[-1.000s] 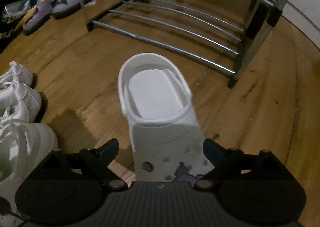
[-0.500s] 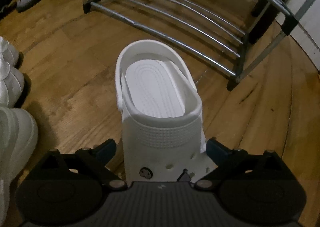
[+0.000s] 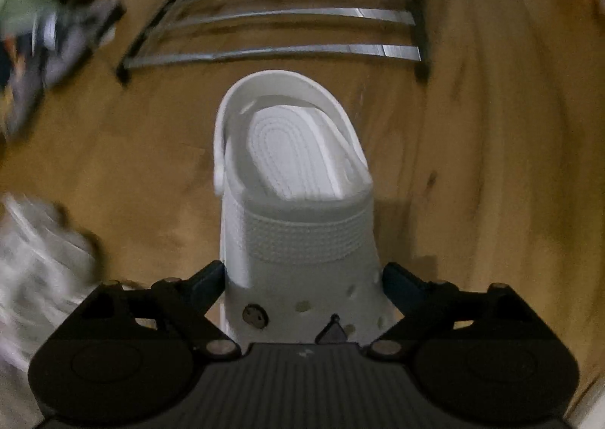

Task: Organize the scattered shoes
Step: 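Carry the clog with the right gripper beside the other clog and open, then move the right gripper to the brown fleece slippers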

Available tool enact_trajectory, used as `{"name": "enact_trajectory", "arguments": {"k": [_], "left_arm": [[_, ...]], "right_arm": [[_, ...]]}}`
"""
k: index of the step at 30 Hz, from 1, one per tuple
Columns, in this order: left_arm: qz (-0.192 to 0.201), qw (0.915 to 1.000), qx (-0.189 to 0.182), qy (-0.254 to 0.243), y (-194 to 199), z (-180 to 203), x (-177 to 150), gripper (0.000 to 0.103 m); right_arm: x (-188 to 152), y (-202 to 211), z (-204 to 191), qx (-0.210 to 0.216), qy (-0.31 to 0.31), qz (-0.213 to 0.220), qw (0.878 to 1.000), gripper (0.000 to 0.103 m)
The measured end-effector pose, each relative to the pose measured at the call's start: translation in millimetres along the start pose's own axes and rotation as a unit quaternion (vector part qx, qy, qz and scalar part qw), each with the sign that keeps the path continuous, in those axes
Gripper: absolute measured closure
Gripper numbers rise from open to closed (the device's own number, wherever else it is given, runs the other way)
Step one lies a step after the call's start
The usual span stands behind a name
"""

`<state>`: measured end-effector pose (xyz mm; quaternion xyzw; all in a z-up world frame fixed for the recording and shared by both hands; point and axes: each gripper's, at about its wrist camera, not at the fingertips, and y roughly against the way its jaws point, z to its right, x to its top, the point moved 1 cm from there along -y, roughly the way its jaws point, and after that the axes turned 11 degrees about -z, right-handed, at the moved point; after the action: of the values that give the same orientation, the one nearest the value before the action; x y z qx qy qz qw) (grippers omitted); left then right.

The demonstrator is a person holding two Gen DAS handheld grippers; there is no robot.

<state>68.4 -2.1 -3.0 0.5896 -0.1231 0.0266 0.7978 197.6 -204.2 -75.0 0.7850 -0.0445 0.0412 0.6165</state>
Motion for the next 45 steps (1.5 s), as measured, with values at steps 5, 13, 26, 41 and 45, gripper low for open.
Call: {"name": "enact_trajectory", "arguments": {"k": [5, 13, 26, 41, 45], "left_arm": [[0.006, 0.9996, 0.004, 0.026, 12.7, -17.5, -14.6, 0.011], [0.011, 0.9989, 0.023, 0.039, 33.7, -30.5, -44.4, 0.009], [-0.008, 0.9987, 0.035, 0.037, 22.5, -4.6, -62.7, 0.008], [0.007, 0.9990, 0.032, 0.031, 43.7, 16.7, -89.2, 0.006], [0.004, 0.9982, 0.047, 0.036, 41.8, 20.7, -93.5, 0.006]], "right_arm": [[-40.6, 21.1, -17.6, 0.018, -0.009, 0.000, 1.000, 0.012], [-122.5, 25.8, -55.9, 0.099, -0.004, -0.047, 0.994, 0.014], [-148.1, 0.1, -15.2, 0.180, -0.048, 0.068, 0.980, 0.021], [-212.9, 46.9, 8.8, 0.166, -0.099, 0.147, 0.970, 0.007], [-224.7, 50.9, 23.8, 0.166, -0.107, 0.161, 0.967, 0.007]]}}
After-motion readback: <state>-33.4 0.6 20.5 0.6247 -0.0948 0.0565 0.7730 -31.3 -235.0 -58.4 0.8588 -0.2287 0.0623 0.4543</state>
